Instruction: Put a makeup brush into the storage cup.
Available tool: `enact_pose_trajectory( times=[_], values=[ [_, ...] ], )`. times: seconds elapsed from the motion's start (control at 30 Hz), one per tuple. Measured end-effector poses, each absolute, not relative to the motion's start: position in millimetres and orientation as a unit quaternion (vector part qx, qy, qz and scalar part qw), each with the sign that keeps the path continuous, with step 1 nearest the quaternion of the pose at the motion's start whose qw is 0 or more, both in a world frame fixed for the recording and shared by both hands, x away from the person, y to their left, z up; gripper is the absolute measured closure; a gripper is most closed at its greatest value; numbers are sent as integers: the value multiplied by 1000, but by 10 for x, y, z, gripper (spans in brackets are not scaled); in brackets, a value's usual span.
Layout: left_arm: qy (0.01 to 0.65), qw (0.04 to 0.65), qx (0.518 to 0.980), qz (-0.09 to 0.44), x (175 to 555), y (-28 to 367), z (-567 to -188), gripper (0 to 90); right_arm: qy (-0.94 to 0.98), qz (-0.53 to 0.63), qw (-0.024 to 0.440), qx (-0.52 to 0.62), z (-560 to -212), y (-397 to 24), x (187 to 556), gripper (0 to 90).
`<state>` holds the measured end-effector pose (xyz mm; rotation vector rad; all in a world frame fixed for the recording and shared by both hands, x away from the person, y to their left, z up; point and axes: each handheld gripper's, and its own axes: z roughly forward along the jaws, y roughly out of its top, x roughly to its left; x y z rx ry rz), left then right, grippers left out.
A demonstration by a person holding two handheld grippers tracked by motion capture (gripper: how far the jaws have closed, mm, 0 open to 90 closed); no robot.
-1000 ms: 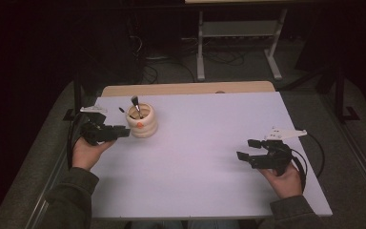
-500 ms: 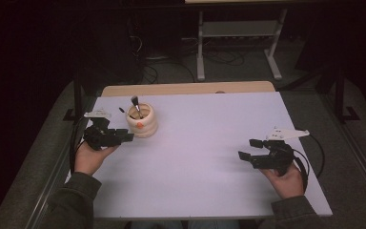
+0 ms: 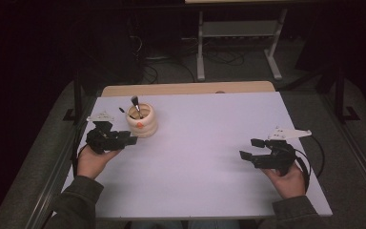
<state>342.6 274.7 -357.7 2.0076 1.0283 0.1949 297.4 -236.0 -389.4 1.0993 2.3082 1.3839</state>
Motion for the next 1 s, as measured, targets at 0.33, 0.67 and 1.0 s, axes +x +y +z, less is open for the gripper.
enact_pose_trajectory(
  times=[0.33, 0.67, 1.0],
  values=[
    [401, 427, 806, 85, 3334, 2663, -3600, 481, 785, 474, 120, 380, -3889, -2398, 2956, 292],
    [398, 428, 806, 90, 3240, 2632, -3642, 406, 786, 473, 121, 380, -3886, -2388, 2943, 291],
    [393, 437, 804, 90, 3119, 2592, -3708, 373, 788, 472, 121, 376, -3905, -2371, 2938, 287]
  ],
)
